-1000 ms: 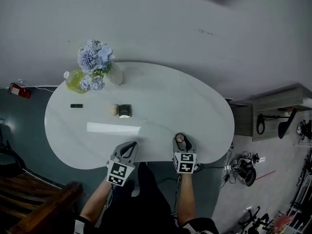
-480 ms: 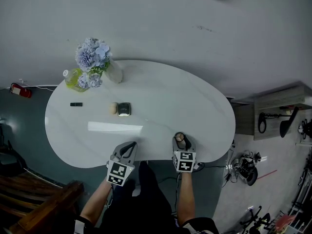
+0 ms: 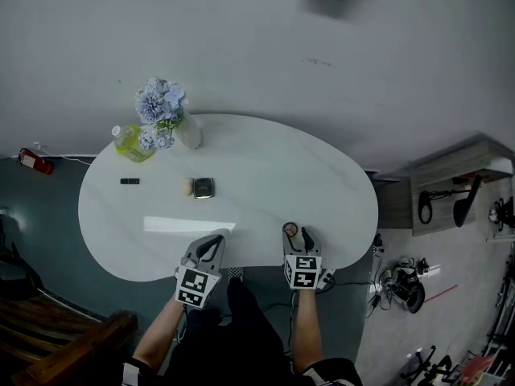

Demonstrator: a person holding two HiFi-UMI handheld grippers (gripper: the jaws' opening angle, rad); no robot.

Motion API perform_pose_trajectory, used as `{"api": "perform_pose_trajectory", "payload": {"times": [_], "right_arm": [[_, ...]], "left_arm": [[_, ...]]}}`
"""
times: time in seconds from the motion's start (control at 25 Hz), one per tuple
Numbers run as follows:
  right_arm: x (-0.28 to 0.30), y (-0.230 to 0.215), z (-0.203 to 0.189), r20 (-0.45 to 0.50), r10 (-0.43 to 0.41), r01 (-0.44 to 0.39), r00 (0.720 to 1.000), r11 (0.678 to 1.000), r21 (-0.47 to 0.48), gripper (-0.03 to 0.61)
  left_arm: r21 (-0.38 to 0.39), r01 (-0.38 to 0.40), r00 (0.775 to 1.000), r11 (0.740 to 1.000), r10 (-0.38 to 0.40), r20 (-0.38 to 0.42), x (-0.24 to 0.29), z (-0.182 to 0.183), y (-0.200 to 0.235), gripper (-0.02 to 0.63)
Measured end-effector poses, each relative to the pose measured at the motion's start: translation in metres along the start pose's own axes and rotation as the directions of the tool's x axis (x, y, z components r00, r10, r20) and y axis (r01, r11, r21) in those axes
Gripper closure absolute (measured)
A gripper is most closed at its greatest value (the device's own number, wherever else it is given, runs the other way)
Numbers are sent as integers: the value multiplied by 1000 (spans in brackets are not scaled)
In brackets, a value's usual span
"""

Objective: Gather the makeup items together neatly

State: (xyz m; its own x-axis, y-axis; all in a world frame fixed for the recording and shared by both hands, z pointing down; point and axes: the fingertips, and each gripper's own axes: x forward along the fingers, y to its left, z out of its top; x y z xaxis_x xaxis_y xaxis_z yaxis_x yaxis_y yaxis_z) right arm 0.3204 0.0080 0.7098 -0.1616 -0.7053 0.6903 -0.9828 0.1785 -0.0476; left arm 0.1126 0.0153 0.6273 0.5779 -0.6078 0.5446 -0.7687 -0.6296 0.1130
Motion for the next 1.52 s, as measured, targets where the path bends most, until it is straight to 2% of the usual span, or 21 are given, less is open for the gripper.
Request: {"api": "perform_pose_trajectory", "payload": {"times": [0.2, 0.4, 0.72, 1.12, 1.52], "right_arm": [[-38, 18, 46, 114, 12, -10, 993, 1000, -21, 345], [-74, 44, 88, 226, 41, -31, 973, 998, -48, 347], [-122, 86, 131, 354, 99, -73, 930, 994, -86, 431], [-152, 106, 154, 443, 112, -69, 889, 991, -113, 523], [-157, 113, 161, 457, 151, -99, 877, 986, -136, 538]], "left_arm": [[28, -24, 998, 999, 22, 58, -21, 30, -1, 594], [57, -55, 991, 997, 47, 127, -46, 61, -2, 594], [66, -125, 968, 990, 106, 228, -90, 96, 2, 594], [78, -163, 948, 983, 134, 290, -114, 116, -1, 594], [80, -187, 940, 979, 155, 303, -121, 121, -3, 594]]}}
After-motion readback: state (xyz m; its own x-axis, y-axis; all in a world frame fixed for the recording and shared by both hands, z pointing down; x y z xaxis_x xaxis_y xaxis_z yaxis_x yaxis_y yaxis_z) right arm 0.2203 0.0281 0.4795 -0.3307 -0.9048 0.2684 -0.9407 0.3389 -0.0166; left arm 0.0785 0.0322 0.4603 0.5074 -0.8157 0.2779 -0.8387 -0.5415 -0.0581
